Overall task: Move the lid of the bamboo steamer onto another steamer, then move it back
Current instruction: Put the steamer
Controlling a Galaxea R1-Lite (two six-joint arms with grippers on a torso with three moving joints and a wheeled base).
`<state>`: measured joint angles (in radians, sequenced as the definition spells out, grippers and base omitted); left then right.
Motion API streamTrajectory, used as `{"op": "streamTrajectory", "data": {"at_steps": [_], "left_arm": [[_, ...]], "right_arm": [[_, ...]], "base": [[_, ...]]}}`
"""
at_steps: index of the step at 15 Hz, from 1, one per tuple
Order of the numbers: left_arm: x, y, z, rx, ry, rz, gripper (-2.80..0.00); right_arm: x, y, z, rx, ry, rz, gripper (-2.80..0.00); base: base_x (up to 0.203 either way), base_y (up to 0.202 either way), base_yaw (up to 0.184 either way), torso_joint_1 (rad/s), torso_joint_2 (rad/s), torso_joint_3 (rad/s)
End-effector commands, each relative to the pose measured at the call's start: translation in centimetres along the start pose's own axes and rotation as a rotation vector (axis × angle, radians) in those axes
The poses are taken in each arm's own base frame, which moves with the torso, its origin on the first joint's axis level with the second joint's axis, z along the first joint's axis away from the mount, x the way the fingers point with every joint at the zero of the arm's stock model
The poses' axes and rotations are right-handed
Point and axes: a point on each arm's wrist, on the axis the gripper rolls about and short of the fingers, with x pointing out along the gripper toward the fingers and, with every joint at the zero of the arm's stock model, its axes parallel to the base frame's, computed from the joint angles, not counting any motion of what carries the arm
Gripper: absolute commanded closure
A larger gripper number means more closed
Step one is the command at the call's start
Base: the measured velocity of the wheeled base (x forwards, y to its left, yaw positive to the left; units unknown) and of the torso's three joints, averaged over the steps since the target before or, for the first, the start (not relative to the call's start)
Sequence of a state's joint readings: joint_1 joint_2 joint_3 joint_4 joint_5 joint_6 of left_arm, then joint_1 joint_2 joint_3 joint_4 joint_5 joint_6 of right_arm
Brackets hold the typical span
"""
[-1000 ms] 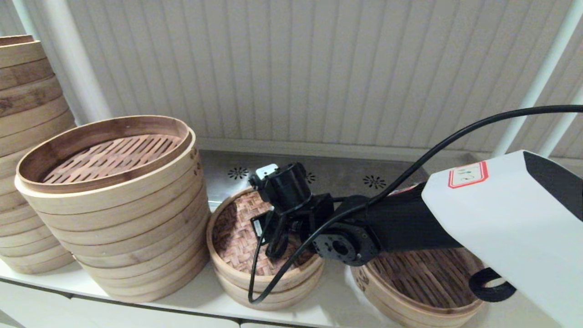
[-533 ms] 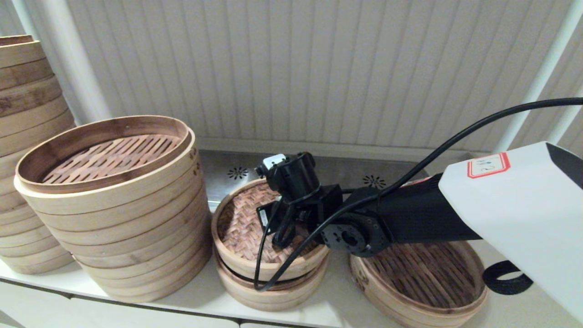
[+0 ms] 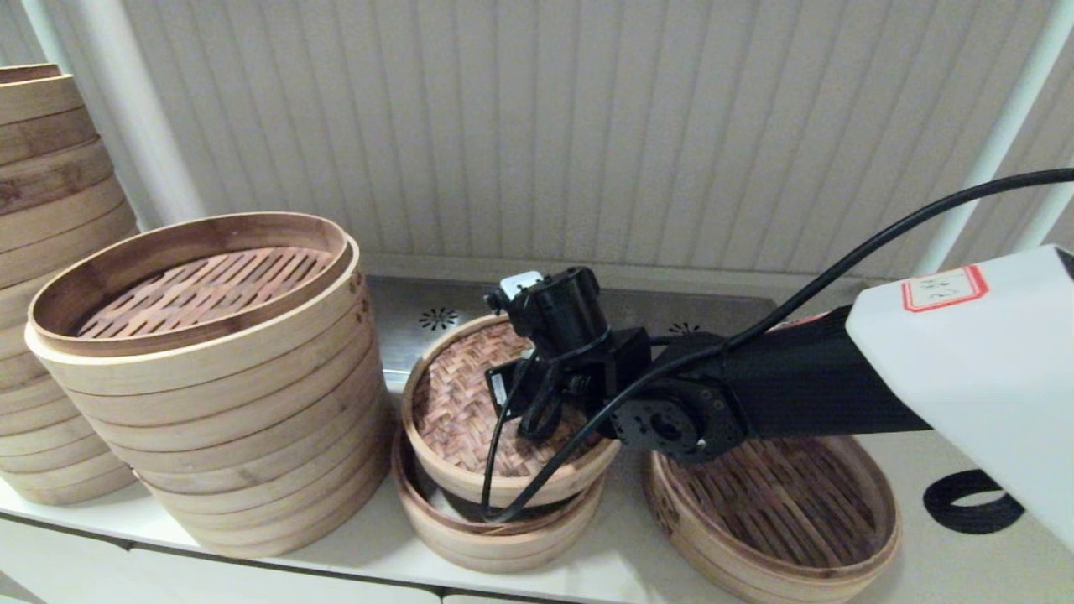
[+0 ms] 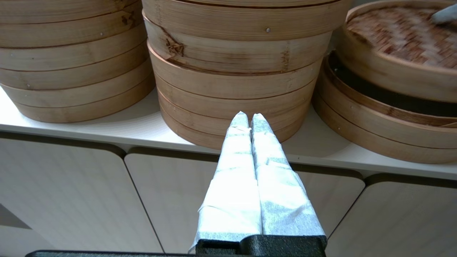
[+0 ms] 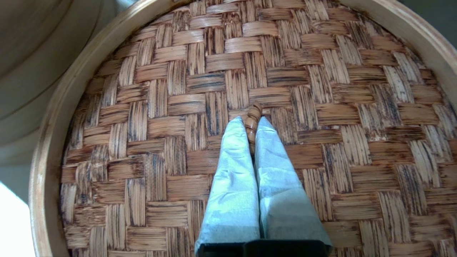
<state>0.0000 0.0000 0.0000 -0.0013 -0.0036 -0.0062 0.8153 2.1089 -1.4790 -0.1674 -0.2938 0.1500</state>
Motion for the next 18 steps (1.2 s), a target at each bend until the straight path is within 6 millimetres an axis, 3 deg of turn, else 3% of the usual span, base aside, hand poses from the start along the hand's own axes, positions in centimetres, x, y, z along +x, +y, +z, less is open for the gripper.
{"op": "streamTrajectory", "data": {"at_steps": [1, 10, 15, 18], "left_arm": [[0.0, 0.0, 0.0, 0.000, 0.000, 0.001, 0.00], [0.0, 0.0, 0.0, 0.000, 0.000, 0.000, 0.00], [0.0, 0.0, 0.0, 0.000, 0.000, -0.001, 0.00], [0.0, 0.0, 0.0, 0.000, 0.000, 0.000, 0.00]], "right_arm": [[-1.2, -1.3, 1.2, 0.020, -0.032, -0.018, 0.00], [-4.6, -8.6, 1.5, 0.091, -0.027, -0.151, 0.00], [-7.1, -12.9, 0.2, 0.137, -0.013, -0.237, 0.00], [-8.4, -15.7, -1.9, 0.168, -0.002, -0.287, 0.00]], "base": [[0.000, 0.000, 0.000, 0.000, 0.00, 0.000], [0.000, 0.000, 0.000, 0.000, 0.00, 0.000], [0.000, 0.000, 0.000, 0.000, 0.00, 0.000], [0.000, 0.000, 0.000, 0.000, 0.00, 0.000]]}}
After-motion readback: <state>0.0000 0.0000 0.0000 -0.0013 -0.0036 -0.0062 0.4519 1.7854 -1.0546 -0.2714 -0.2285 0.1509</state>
